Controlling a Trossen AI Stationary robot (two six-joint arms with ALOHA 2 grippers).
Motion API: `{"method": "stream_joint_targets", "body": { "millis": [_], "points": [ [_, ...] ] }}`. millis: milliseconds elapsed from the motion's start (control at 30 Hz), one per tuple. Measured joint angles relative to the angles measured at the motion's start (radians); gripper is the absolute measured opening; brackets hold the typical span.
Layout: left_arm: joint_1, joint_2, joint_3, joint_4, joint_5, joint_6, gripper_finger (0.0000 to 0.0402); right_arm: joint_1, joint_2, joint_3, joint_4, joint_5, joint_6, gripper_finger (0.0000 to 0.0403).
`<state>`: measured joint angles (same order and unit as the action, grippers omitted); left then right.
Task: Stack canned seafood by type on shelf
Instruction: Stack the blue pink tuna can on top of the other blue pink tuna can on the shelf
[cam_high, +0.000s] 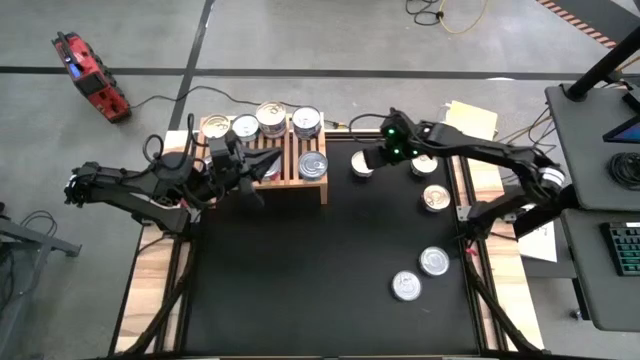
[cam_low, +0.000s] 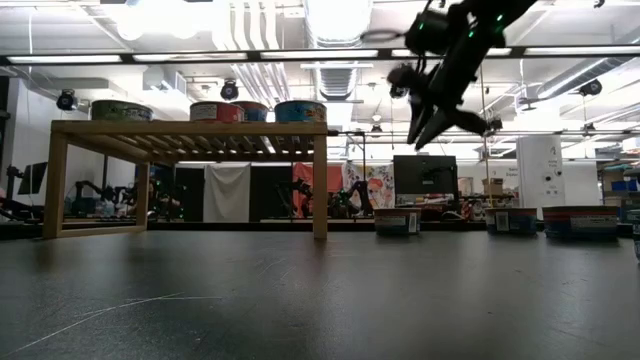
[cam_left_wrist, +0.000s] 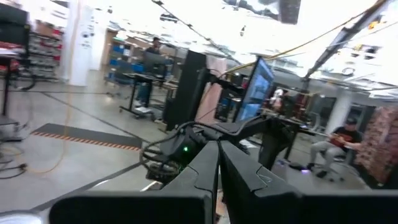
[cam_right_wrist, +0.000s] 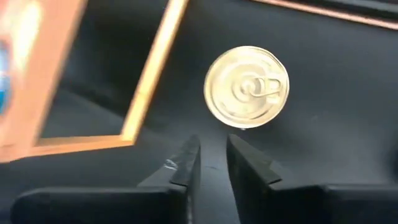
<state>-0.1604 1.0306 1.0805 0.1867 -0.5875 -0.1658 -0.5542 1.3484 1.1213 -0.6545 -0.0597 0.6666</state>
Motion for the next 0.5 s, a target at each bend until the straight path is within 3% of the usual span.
{"method": "stream_joint_targets", "body": {
  "millis": [233, 500],
  "points": [
    [0.000, 0.001, 0.001, -0.005, -0.083, 0.000, 0.0000, -0.006, 0.115, 0.002, 0.019, 0.000, 0.001, 0.0015],
    [0.000, 0.000, 0.001, -0.010, -0.138, 0.000, 0.0000, -0.009, 0.214, -0.020, 0.115, 0.010, -0.008, 0.0012]
  ]
}}
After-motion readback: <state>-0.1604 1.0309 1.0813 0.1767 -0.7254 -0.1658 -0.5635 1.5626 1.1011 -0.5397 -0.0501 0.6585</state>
